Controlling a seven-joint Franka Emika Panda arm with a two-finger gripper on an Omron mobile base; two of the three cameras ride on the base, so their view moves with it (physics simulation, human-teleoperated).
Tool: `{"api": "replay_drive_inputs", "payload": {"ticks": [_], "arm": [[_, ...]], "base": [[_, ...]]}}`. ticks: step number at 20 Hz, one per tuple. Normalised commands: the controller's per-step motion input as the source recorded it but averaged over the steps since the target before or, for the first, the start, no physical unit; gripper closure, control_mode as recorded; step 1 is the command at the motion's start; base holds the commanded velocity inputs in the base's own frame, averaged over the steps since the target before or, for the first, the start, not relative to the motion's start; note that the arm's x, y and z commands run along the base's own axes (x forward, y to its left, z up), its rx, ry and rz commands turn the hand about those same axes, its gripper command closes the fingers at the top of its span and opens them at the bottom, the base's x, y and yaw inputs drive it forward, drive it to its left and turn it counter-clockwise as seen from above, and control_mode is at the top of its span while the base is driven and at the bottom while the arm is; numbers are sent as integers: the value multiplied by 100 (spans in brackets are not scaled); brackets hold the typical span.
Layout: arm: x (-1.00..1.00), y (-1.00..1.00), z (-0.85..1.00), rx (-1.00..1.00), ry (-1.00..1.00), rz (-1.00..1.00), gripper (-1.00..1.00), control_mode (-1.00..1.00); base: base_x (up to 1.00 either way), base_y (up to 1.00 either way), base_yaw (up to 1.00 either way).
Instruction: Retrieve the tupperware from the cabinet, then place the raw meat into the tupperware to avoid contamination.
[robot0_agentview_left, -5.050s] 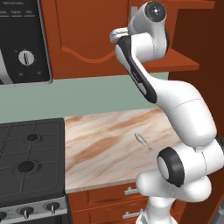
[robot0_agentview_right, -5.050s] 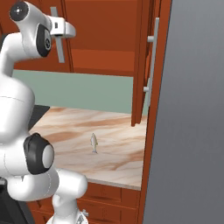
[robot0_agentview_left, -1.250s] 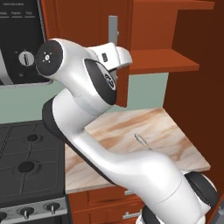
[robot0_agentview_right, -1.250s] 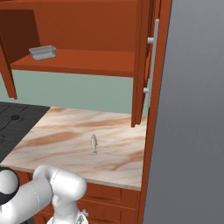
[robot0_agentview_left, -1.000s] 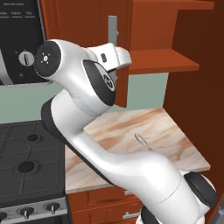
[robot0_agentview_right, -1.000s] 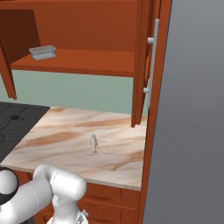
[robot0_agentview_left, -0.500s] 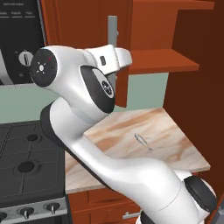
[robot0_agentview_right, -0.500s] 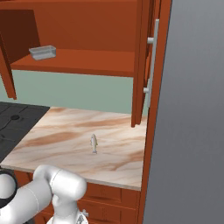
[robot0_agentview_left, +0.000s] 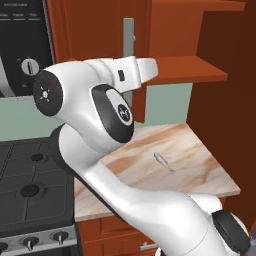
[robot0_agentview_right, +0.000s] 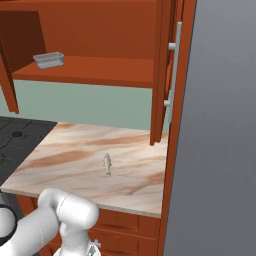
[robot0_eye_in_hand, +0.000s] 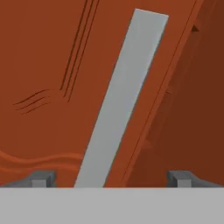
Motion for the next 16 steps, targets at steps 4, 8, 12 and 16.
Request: {"api": "replay_drive_inputs", "payload": {"ticks": [4,8,12,16], "arm": [[-69,-27,9,10,-6,-3,-100,-100],[-79,-28,22,15,-7,-3,-100,-100],[-50,-42,23,17,-2,-1,-100,-100],[-24,-61,16,22,0,0,-100,-100]], "base": [[0,0,0],[0,0,0],[0,0,0],[0,0,0]]}}
